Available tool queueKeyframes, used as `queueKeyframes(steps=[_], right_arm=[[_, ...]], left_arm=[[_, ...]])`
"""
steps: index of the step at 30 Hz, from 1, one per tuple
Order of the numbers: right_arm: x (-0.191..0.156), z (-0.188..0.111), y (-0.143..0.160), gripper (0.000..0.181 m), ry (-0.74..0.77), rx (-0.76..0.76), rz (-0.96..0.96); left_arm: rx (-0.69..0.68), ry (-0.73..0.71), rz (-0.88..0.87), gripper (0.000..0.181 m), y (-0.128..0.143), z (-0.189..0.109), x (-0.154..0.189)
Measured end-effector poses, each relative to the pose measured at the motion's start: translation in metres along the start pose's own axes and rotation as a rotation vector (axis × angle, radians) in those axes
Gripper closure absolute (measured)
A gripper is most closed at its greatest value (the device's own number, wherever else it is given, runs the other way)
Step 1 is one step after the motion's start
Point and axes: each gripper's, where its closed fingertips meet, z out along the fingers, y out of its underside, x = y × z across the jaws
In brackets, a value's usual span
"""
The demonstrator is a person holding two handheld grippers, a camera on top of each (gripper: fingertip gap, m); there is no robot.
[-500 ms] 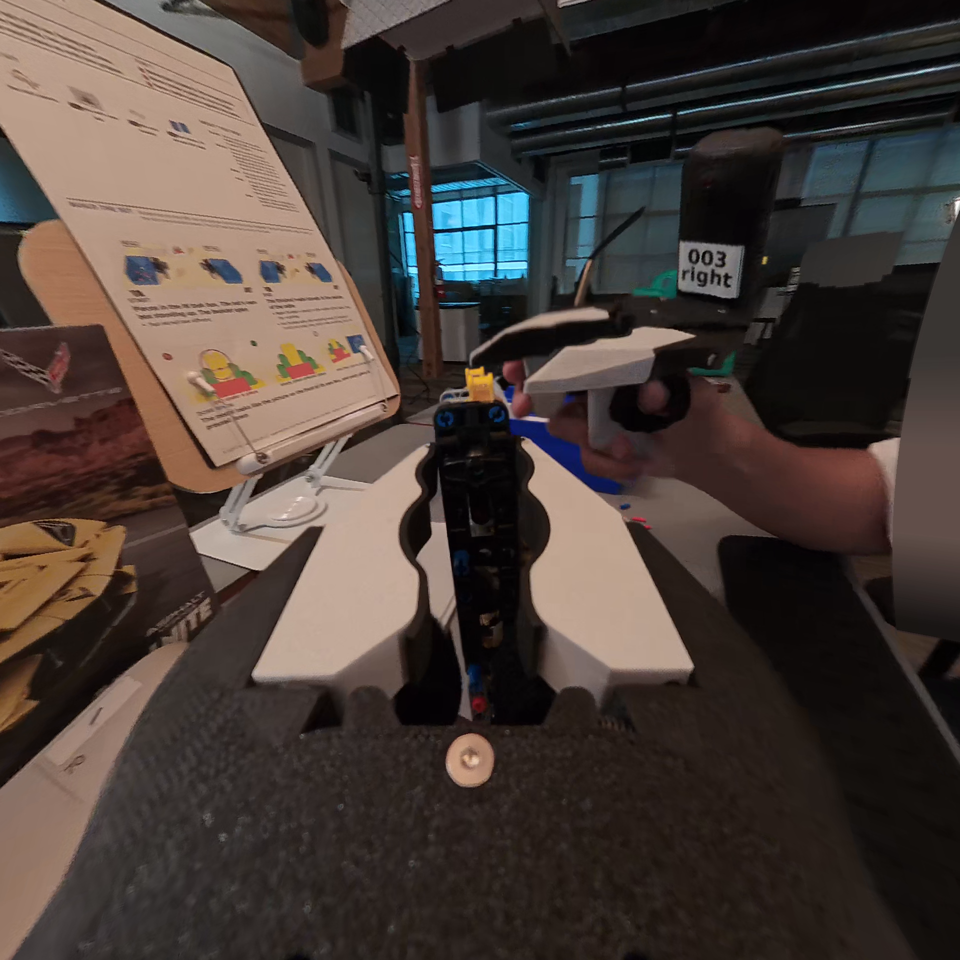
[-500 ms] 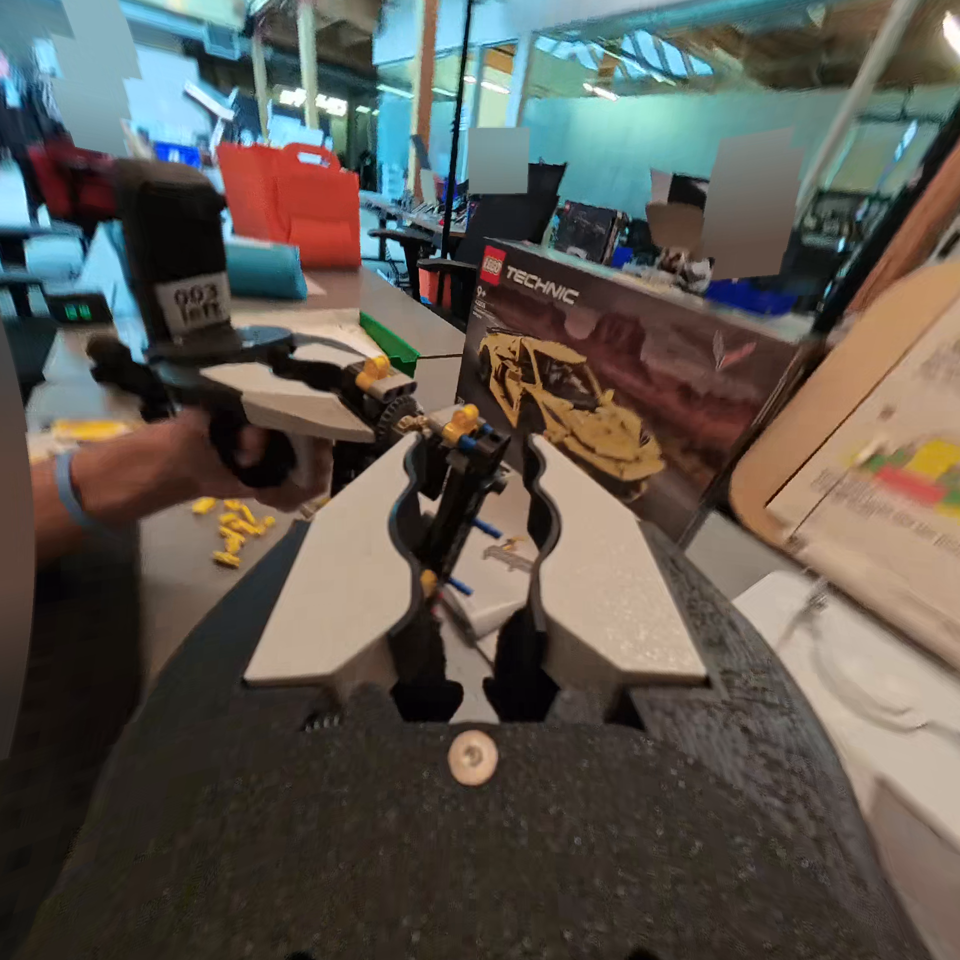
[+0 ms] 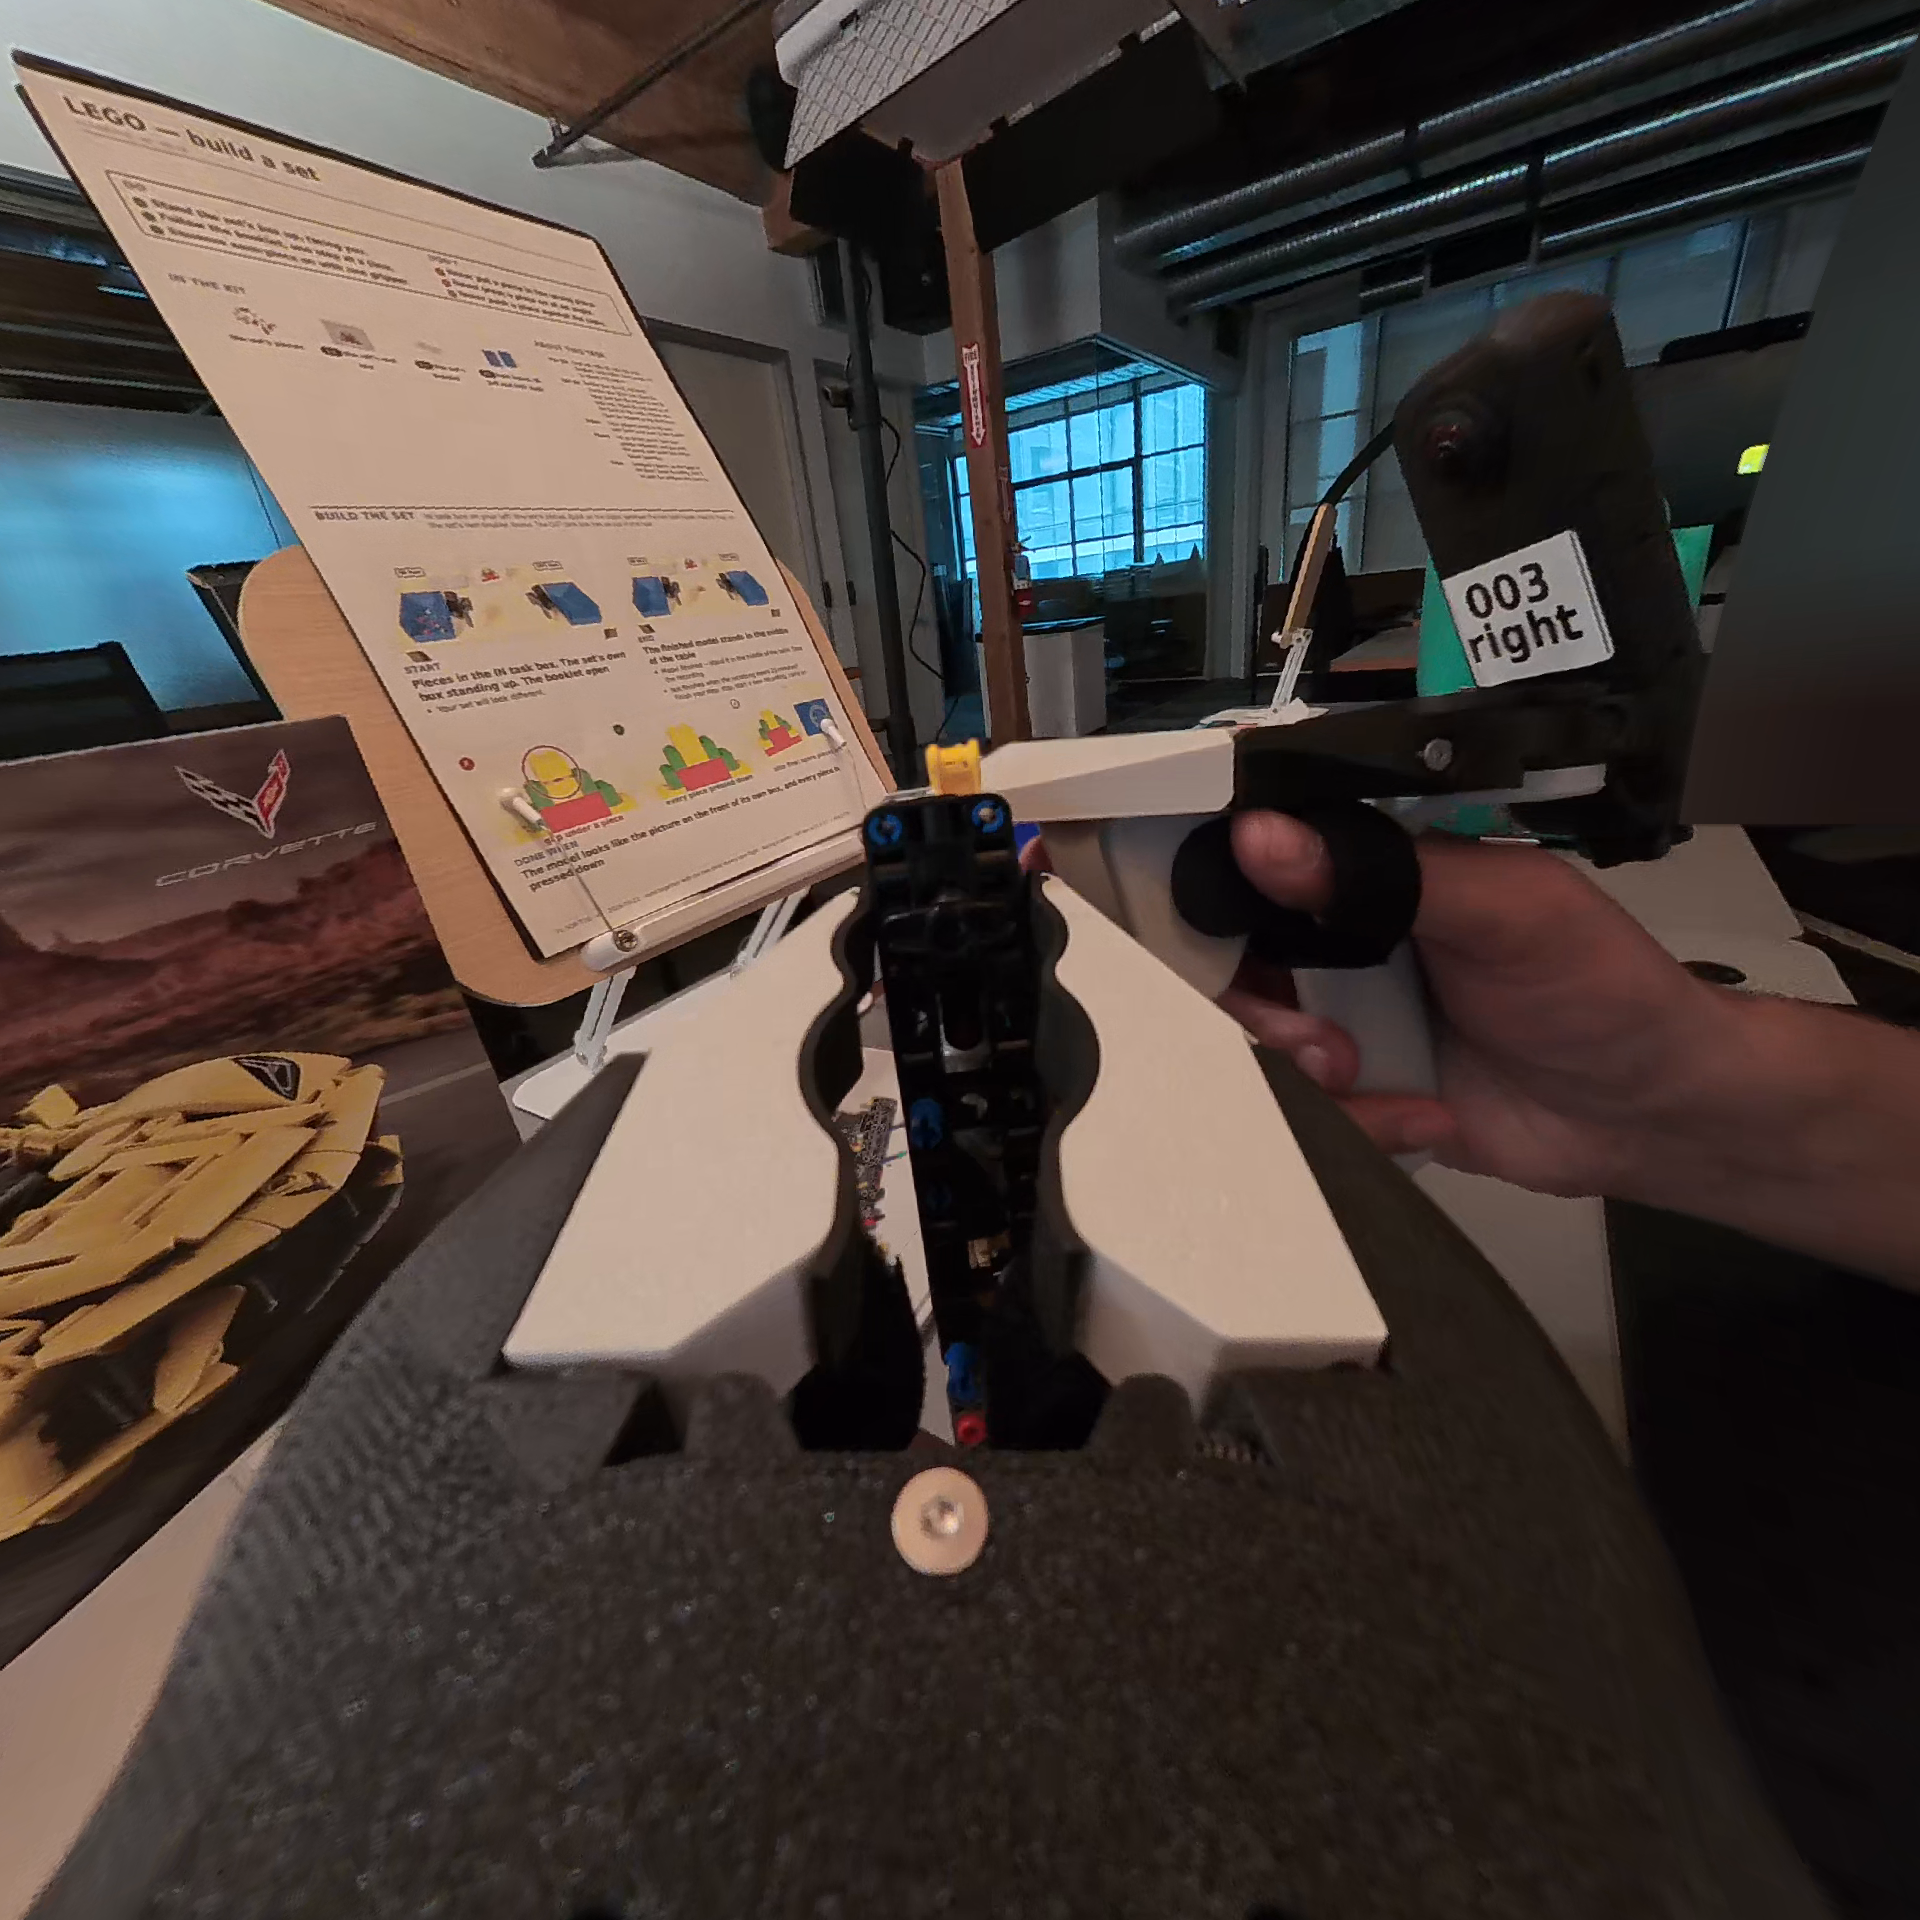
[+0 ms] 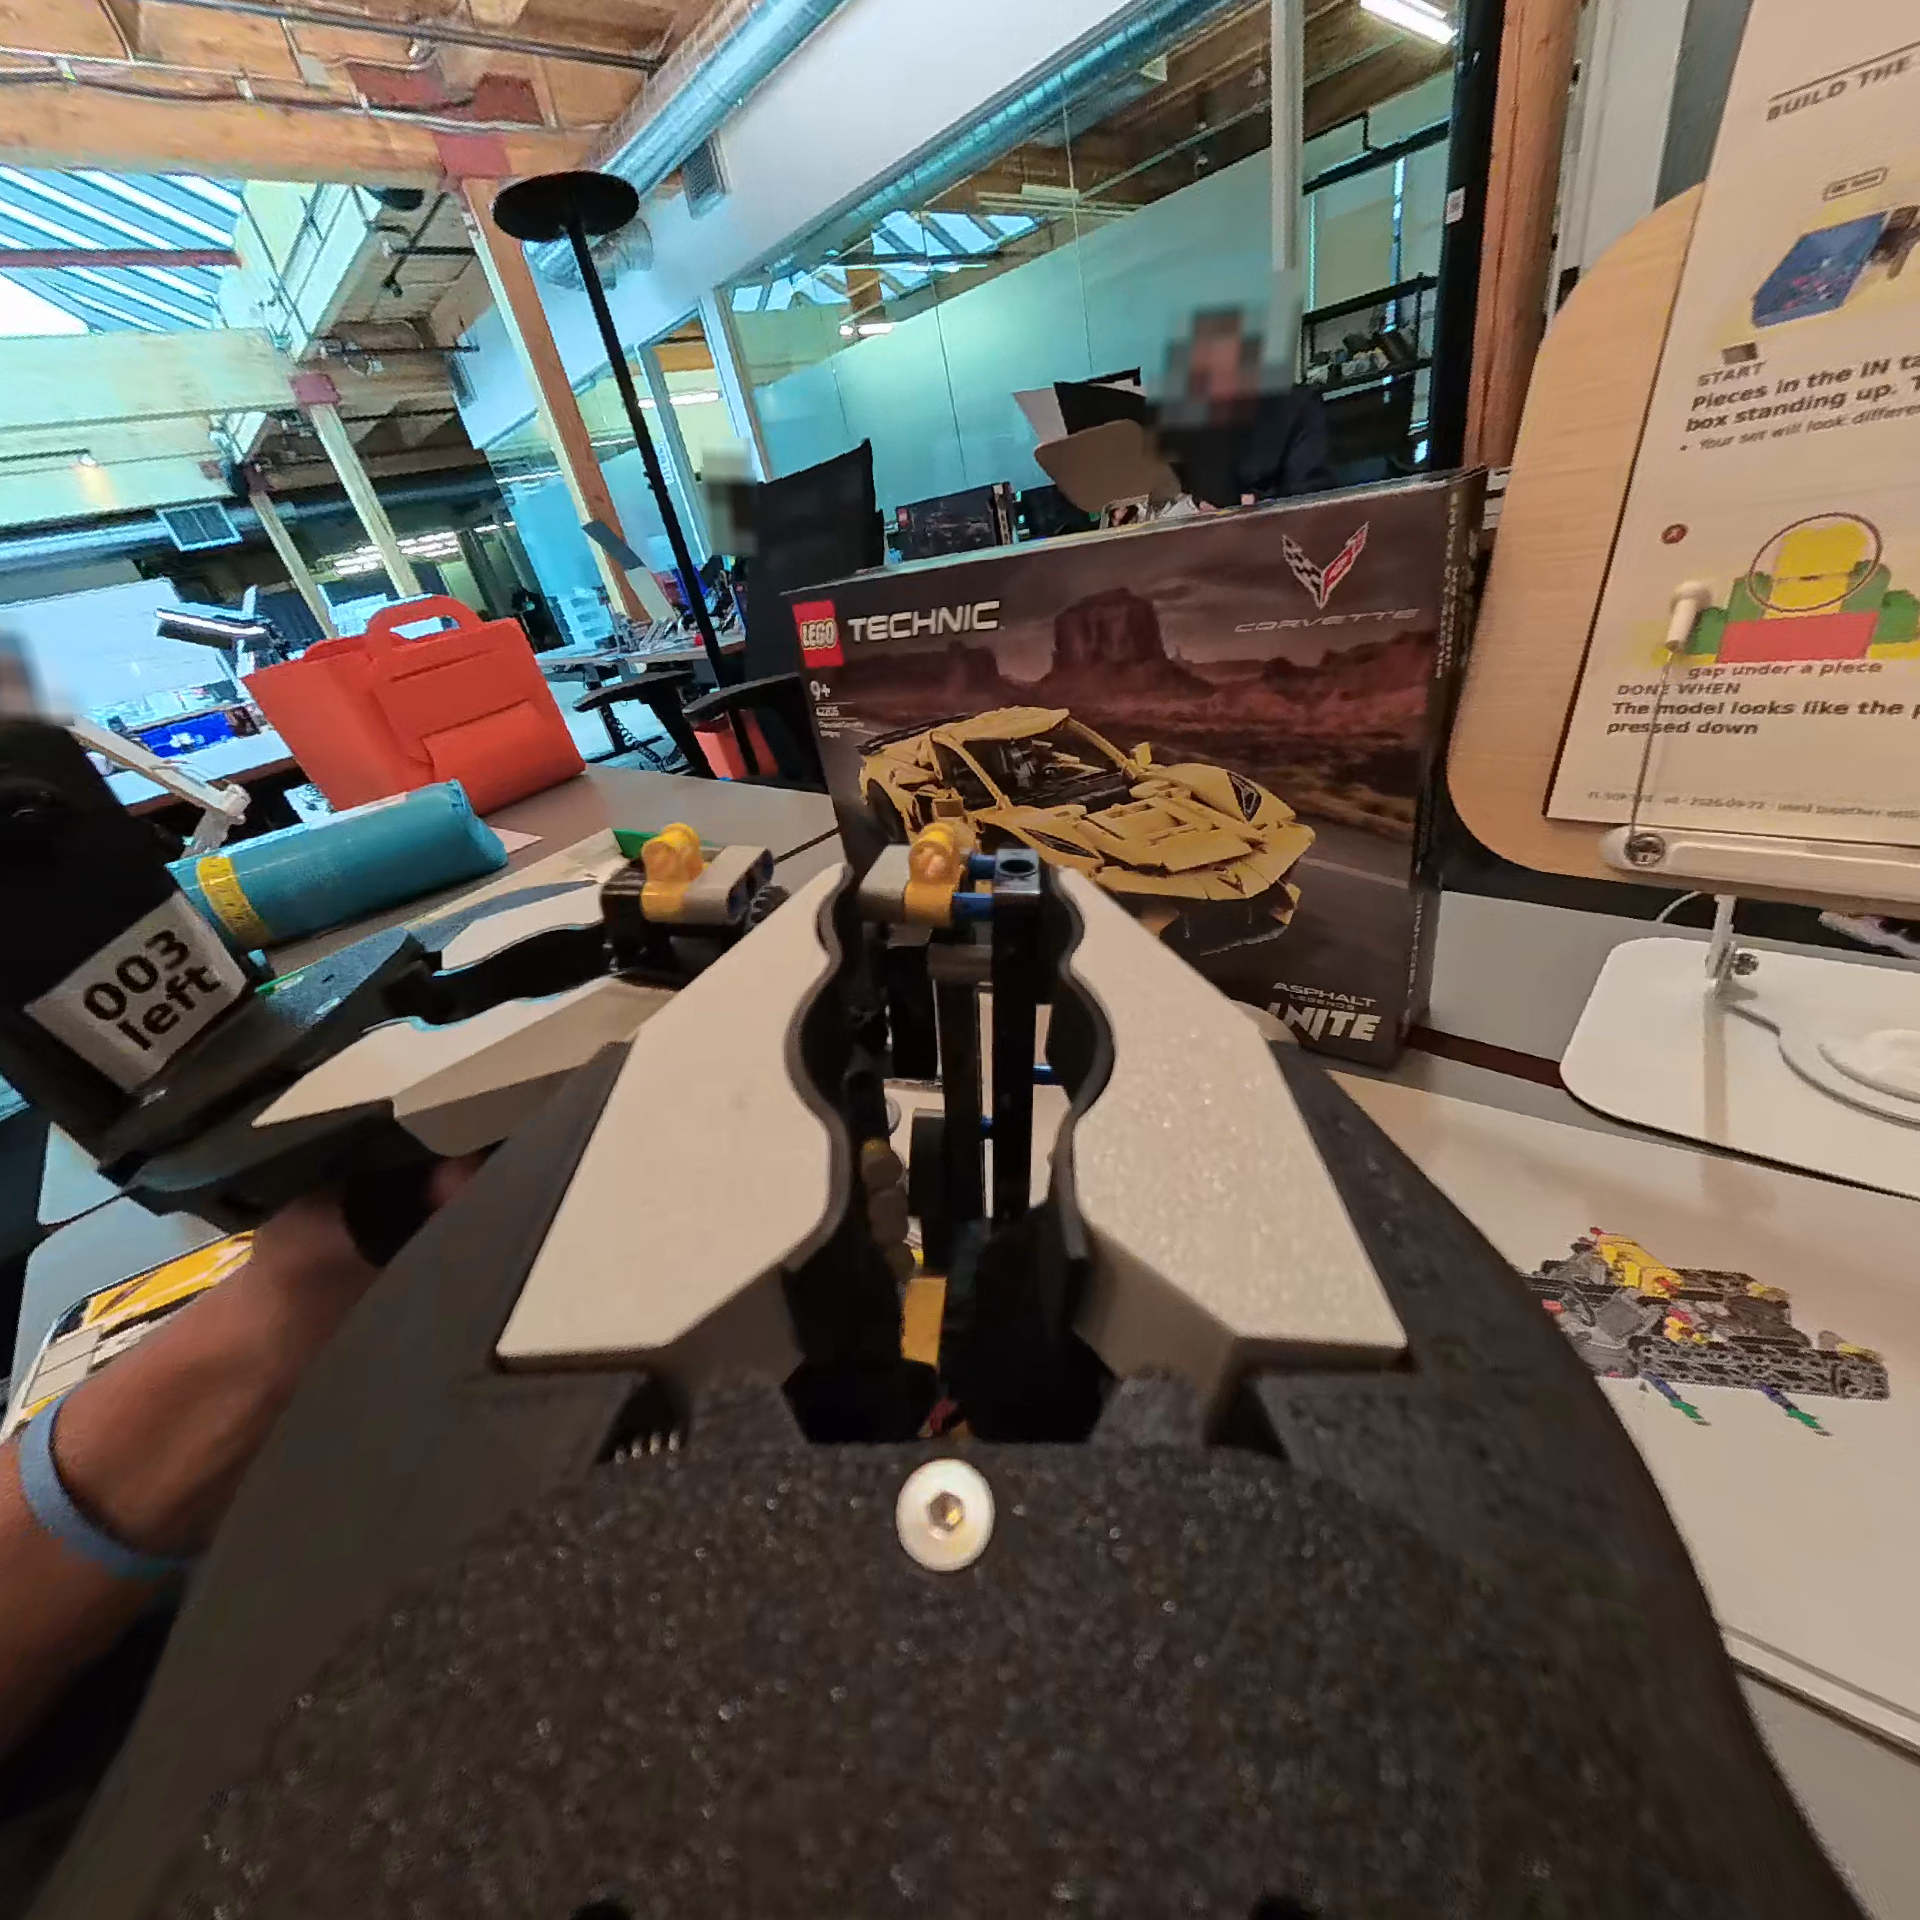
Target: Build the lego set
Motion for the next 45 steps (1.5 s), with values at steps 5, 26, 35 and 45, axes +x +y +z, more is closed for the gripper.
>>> queueKeyframes(steps=[5,26,35,45], right_arm=[[0.000,-0.004,0.000,0.149,0.022,0.021,-0.065],[-0.008,-0.016,-0.002,0.146,-0.104,0.048,-0.056],[-0.018,-0.028,-0.015,0.151,-0.021,-0.006,-0.372],[-0.010,-0.022,-0.006,0.163,-0.055,-0.059,-0.258]], left_arm=[[0.004,0.011,0.010,0.153,-0.001,0.000,0.003],[0.021,0.054,0.112,0.152,-0.003,-0.005,0.010],[0.044,-0.017,0.161,0.152,-0.003,-0.001,0.014],[0.063,-0.016,0.171,0.152,-0.002,0.001,0.020]])
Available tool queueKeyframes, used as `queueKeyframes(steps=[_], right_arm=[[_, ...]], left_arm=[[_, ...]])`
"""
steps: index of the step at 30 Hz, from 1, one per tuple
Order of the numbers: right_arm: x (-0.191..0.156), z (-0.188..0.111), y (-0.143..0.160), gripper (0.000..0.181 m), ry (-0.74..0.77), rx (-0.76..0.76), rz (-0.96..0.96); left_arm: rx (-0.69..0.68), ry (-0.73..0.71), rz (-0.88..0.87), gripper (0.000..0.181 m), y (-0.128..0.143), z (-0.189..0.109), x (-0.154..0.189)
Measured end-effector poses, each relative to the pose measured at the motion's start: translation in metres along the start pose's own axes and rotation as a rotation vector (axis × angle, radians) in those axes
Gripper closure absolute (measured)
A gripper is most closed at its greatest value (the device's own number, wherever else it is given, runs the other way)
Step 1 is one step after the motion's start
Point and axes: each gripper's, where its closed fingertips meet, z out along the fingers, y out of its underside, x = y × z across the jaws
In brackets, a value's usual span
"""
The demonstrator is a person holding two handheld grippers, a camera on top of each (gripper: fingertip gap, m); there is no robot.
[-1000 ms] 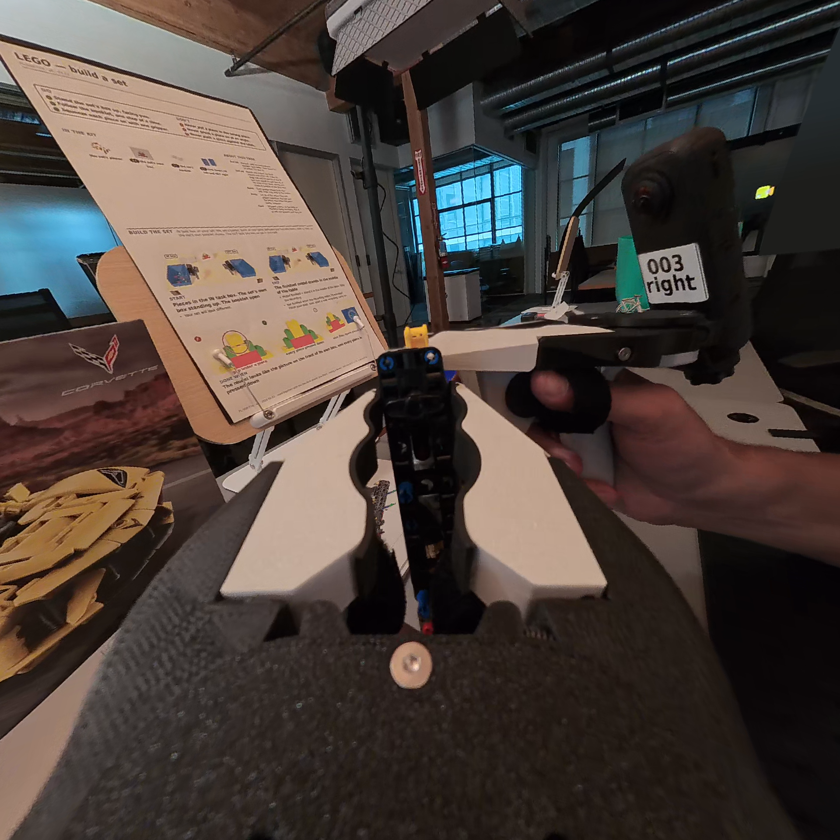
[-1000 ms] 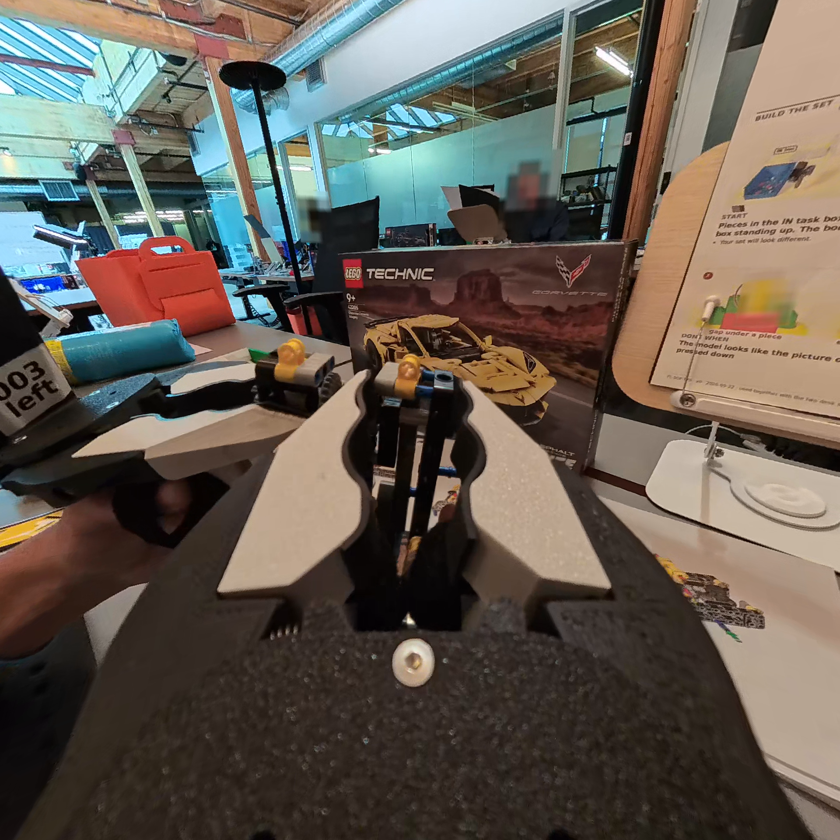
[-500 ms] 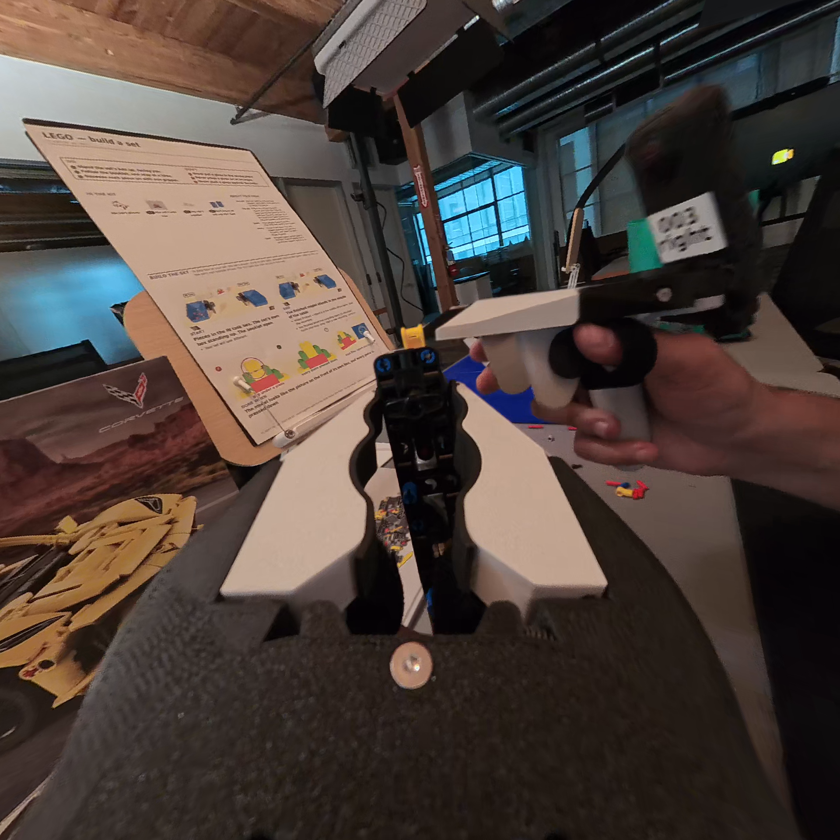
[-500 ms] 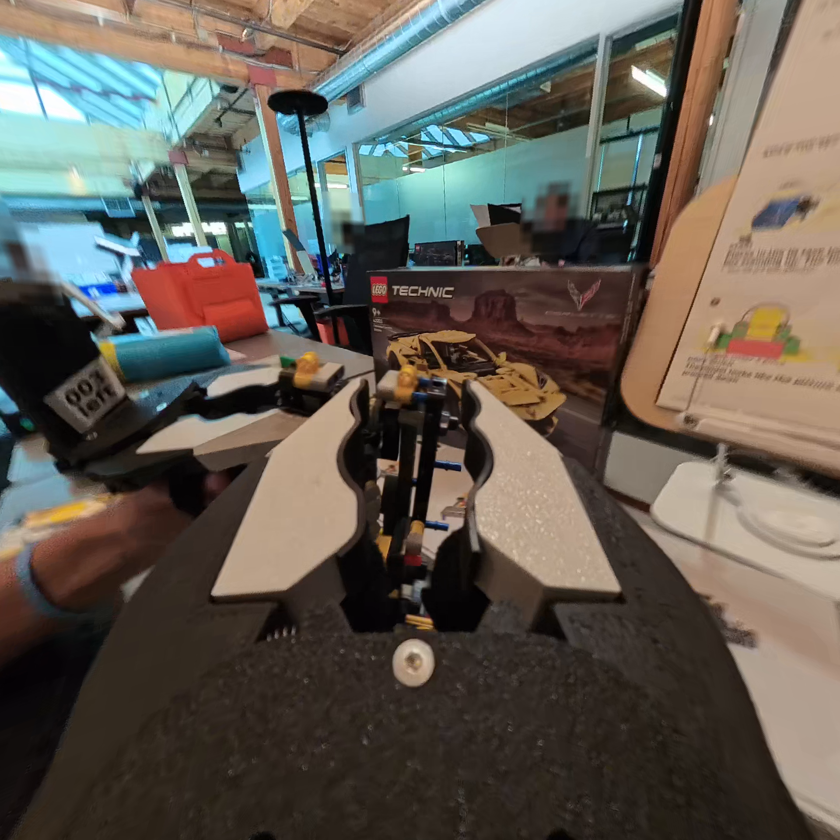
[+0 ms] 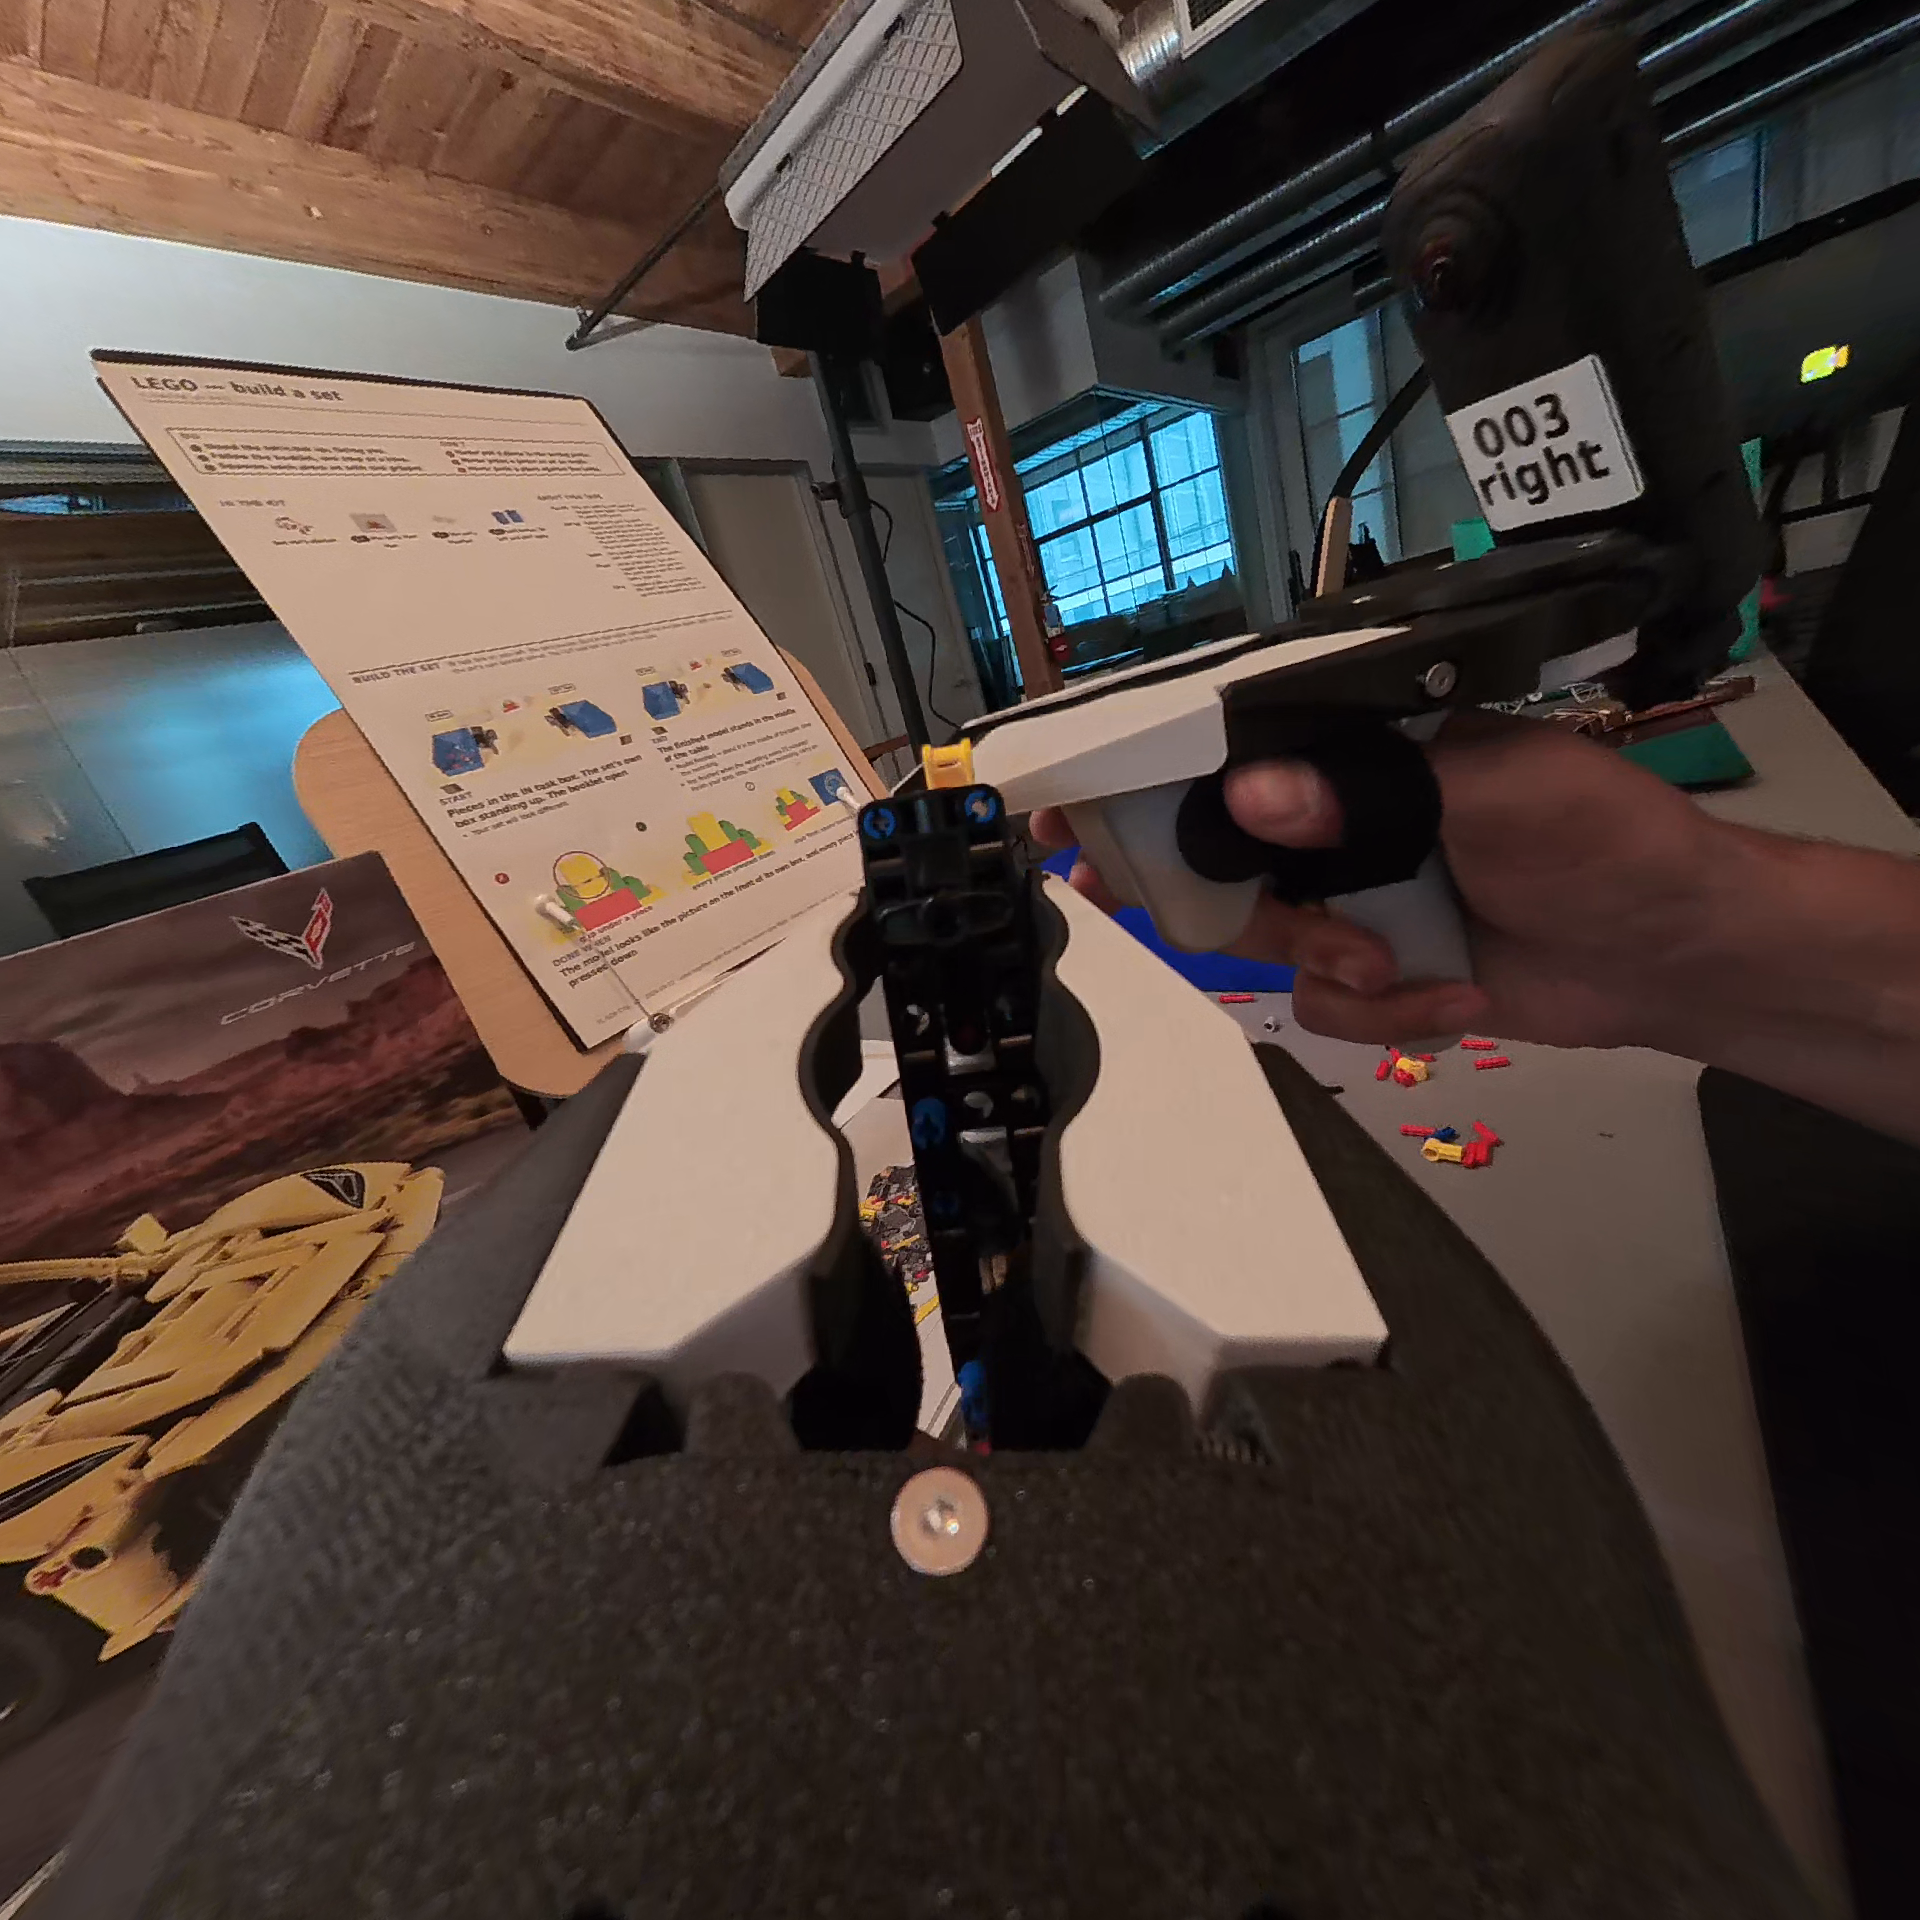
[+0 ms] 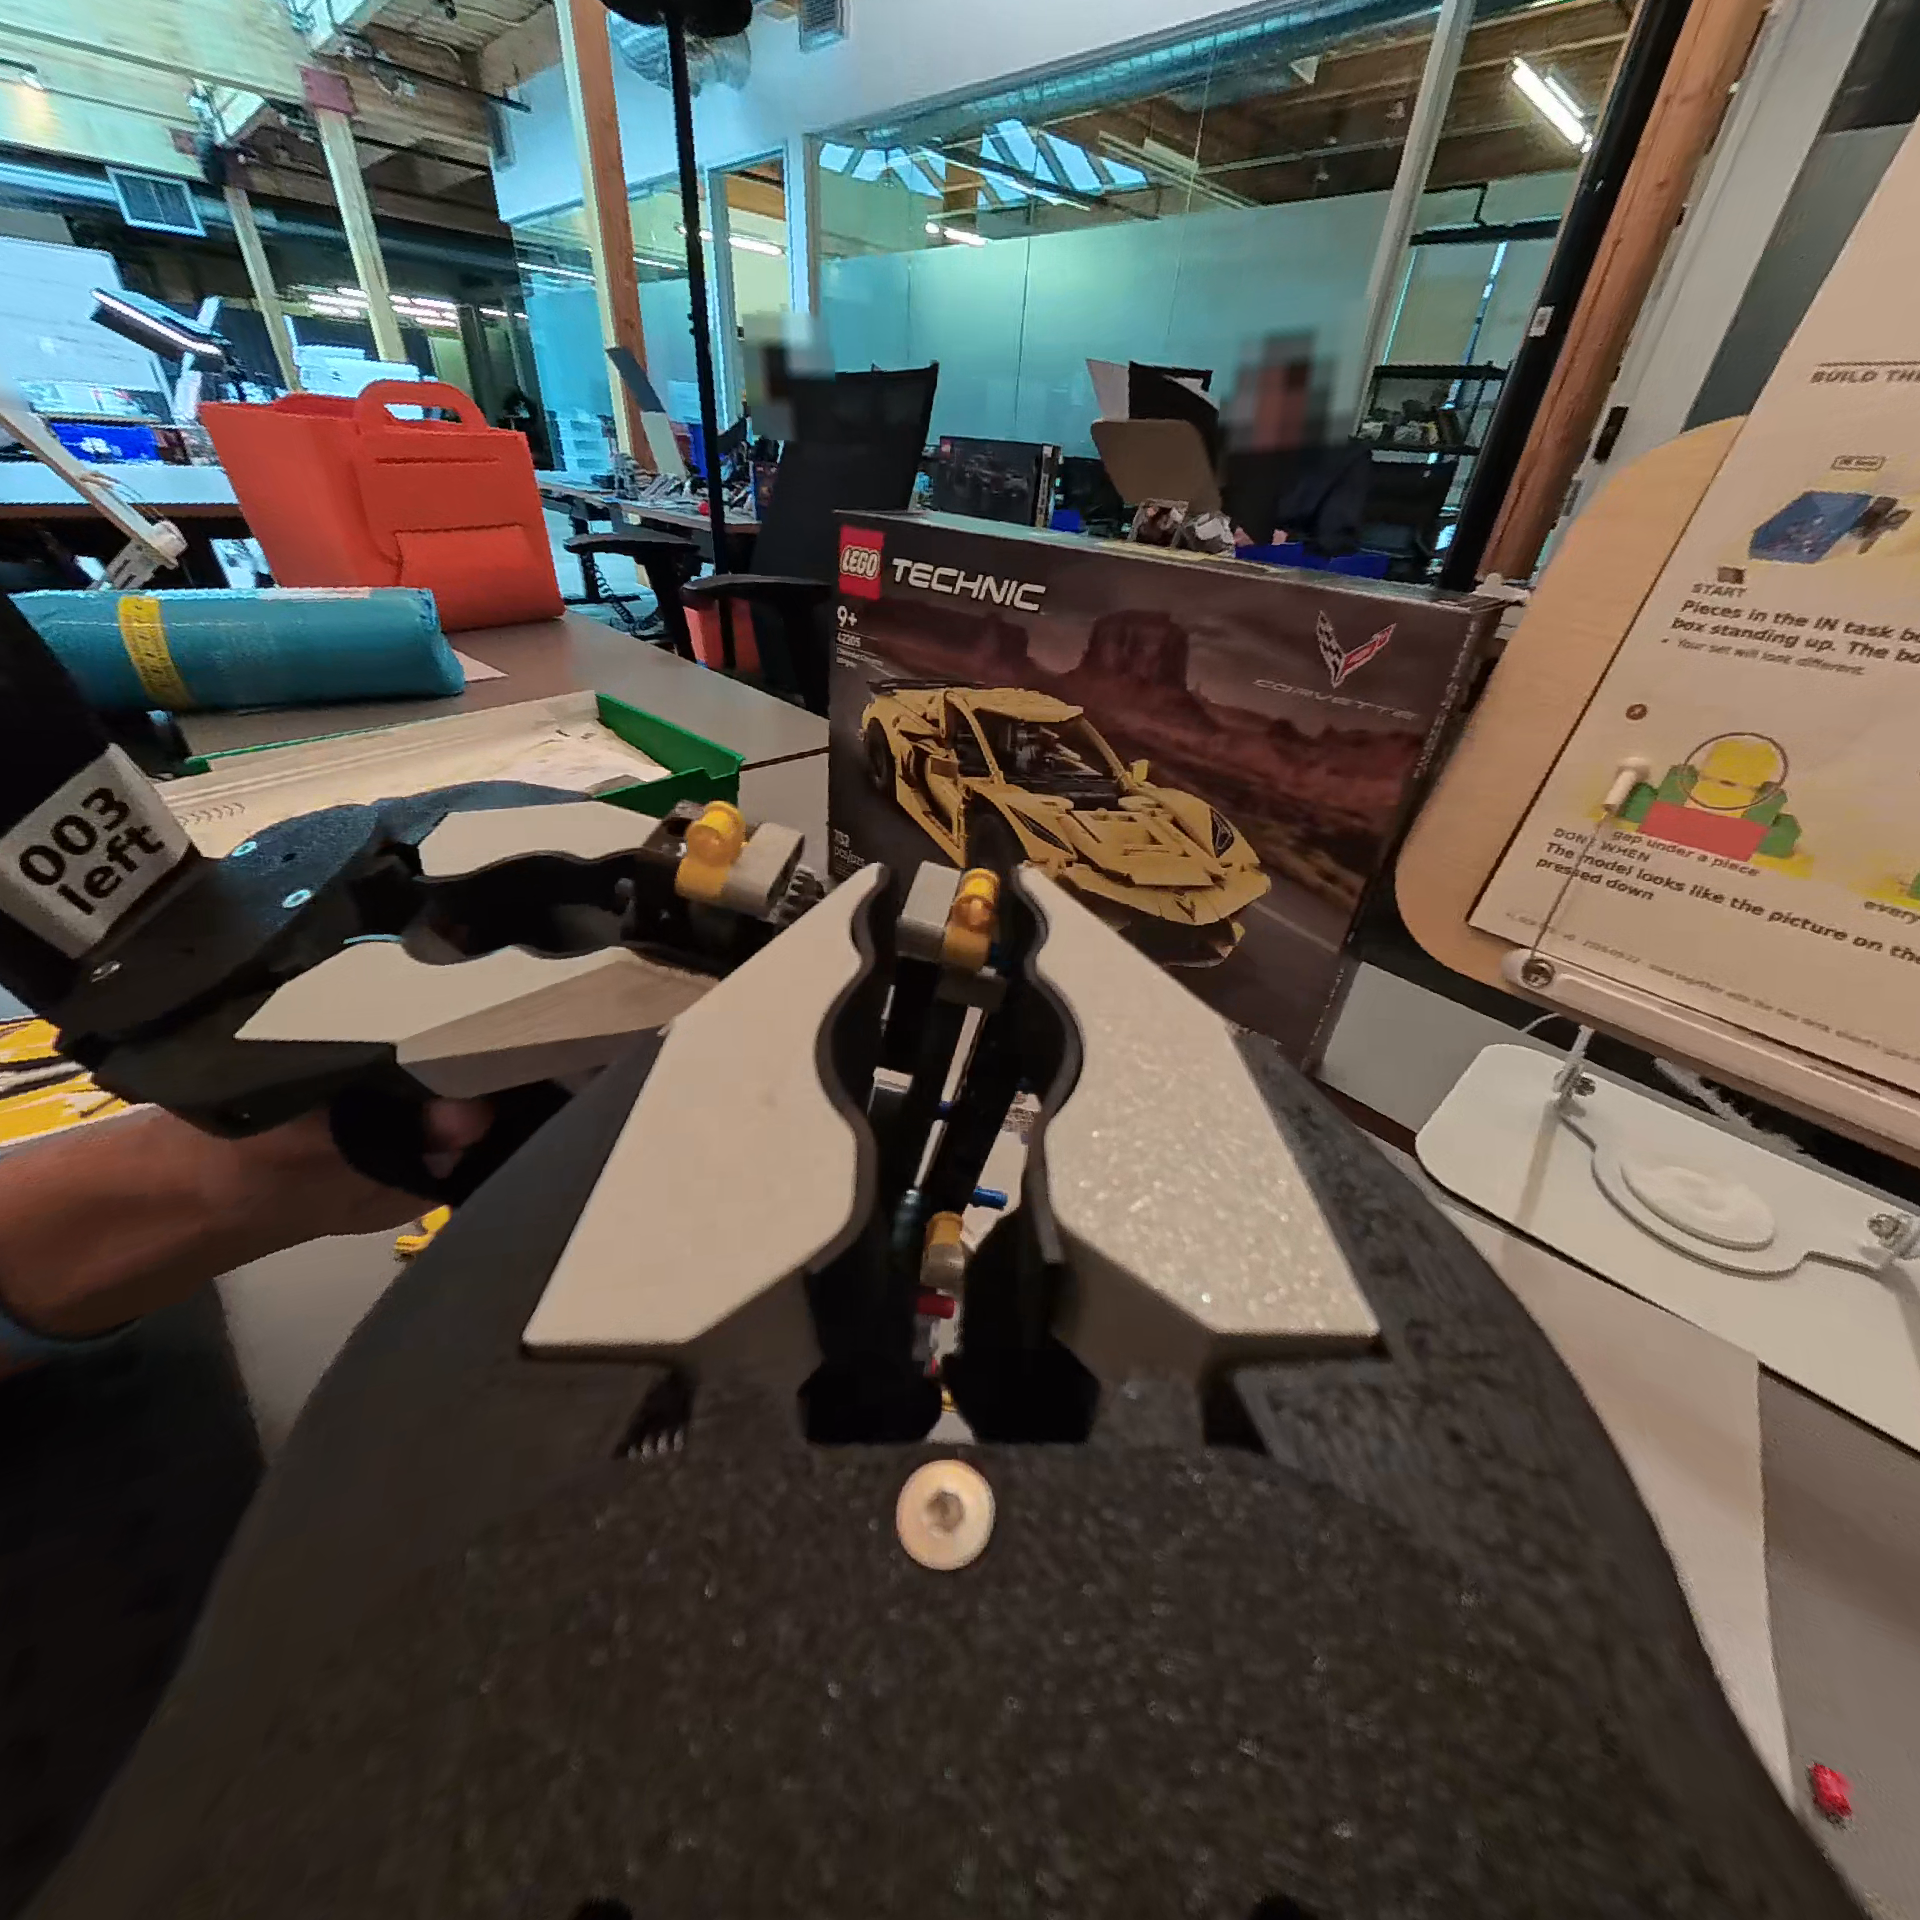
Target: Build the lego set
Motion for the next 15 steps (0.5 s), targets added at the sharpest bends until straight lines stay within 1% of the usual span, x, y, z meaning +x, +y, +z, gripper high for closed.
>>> queueKeyframes(steps=[2,3,5,6,8,10,11,13,15], right_arm=[[-0.003,-0.001,-0.001,0.161,-0.065,0.004,0.006],[-0.006,-0.004,-0.004,0.160,-0.135,0.022,0.011],[-0.011,-0.016,-0.015,0.156,-0.300,0.123,0.034],[-0.008,-0.020,-0.013,0.152,-0.362,0.140,0.040],[-0.008,-0.022,-0.001,0.142,-0.545,0.108,0.099],[-0.017,-0.022,0.010,0.139,-0.753,0.047,0.214],[-0.019,-0.021,0.011,0.138,-0.806,0.052,0.234],[-0.024,-0.019,0.007,0.145,-0.859,0.094,0.218],[-0.026,-0.014,0.006,0.155,-0.865,0.109,0.178]], left_arm=[[0.009,0.025,-0.011,0.152,-0.001,-0.002,-0.001],[0.020,0.061,-0.035,0.153,-0.001,-0.004,0.000],[0.059,0.181,-0.132,0.152,-0.004,-0.009,0.004],[0.075,0.233,-0.182,0.153,-0.005,-0.012,0.005],[0.096,0.291,-0.242,0.152,-0.007,-0.018,0.003],[0.110,0.326,-0.297,0.153,-0.008,-0.022,0.000],[0.115,0.330,-0.318,0.153,-0.007,-0.023,-0.002],[0.127,0.344,-0.357,0.153,-0.007,-0.024,-0.005],[0.133,0.364,-0.389,0.153,-0.008,-0.025,-0.005]])
